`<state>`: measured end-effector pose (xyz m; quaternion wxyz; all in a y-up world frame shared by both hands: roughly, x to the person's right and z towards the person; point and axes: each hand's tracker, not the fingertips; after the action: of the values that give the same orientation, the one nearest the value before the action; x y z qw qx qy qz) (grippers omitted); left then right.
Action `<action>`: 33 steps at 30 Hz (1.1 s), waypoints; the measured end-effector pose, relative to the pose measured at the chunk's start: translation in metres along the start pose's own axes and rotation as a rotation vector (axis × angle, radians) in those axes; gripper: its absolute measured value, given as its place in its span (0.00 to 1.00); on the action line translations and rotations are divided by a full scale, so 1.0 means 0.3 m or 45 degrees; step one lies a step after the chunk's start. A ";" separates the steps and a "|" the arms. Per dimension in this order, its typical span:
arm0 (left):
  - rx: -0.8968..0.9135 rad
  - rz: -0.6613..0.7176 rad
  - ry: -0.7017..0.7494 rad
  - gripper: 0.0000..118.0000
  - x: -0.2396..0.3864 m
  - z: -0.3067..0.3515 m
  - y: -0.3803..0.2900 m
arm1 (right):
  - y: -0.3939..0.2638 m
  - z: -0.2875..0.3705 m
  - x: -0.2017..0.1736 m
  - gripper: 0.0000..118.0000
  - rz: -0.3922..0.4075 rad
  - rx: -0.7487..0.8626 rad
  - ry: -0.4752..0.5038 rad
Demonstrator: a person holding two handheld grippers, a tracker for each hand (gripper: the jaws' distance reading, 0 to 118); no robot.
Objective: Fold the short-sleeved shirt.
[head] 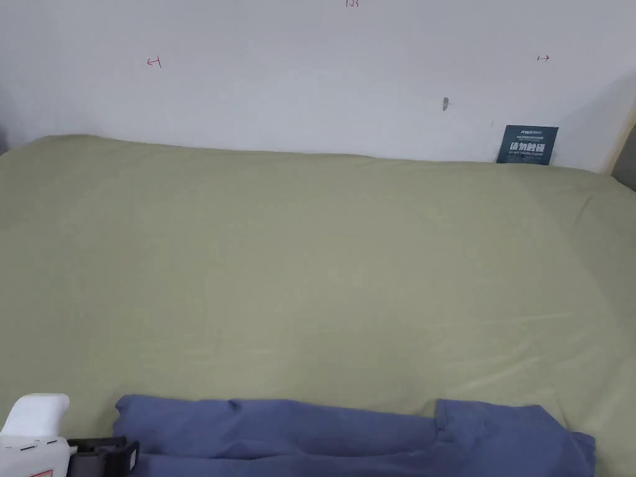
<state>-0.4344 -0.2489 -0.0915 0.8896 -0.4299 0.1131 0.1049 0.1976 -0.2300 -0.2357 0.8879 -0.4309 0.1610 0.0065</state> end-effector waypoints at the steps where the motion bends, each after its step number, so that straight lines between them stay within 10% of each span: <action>1: 0.026 0.022 0.011 0.98 0.007 0.018 0.020 | 0.014 0.014 -0.004 0.60 -0.017 0.017 -0.005; 4: 0.156 0.060 0.029 0.93 0.060 0.104 0.082 | 0.079 0.078 -0.048 0.60 -0.019 0.124 -0.006; 6: 0.282 0.040 0.017 0.58 0.126 0.177 0.138 | 0.132 0.134 -0.110 0.57 0.044 0.273 -0.029; 7: 0.356 0.038 0.039 0.19 0.161 0.219 0.166 | 0.160 0.169 -0.153 0.35 0.061 0.396 -0.030; 8: 0.428 0.016 0.052 0.04 0.212 0.257 0.199 | 0.195 0.195 -0.190 0.02 0.080 0.486 -0.031; 23: 1.080 -0.105 0.130 0.03 0.650 0.534 0.272 | 0.312 0.383 -0.647 0.01 0.172 1.118 -0.148; 29: 1.014 -0.122 0.104 0.03 0.573 0.548 0.297 | 0.325 0.365 -0.671 0.01 0.173 1.102 -0.142; 33: 0.575 0.057 -0.302 0.03 0.345 0.457 0.362 | 0.304 0.358 -0.689 0.01 0.181 1.085 -0.126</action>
<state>-0.3516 -0.0654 -0.1194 0.9676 -0.2022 0.0379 0.1465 0.0182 -0.0640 -0.1831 0.9904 -0.0129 0.1358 0.0215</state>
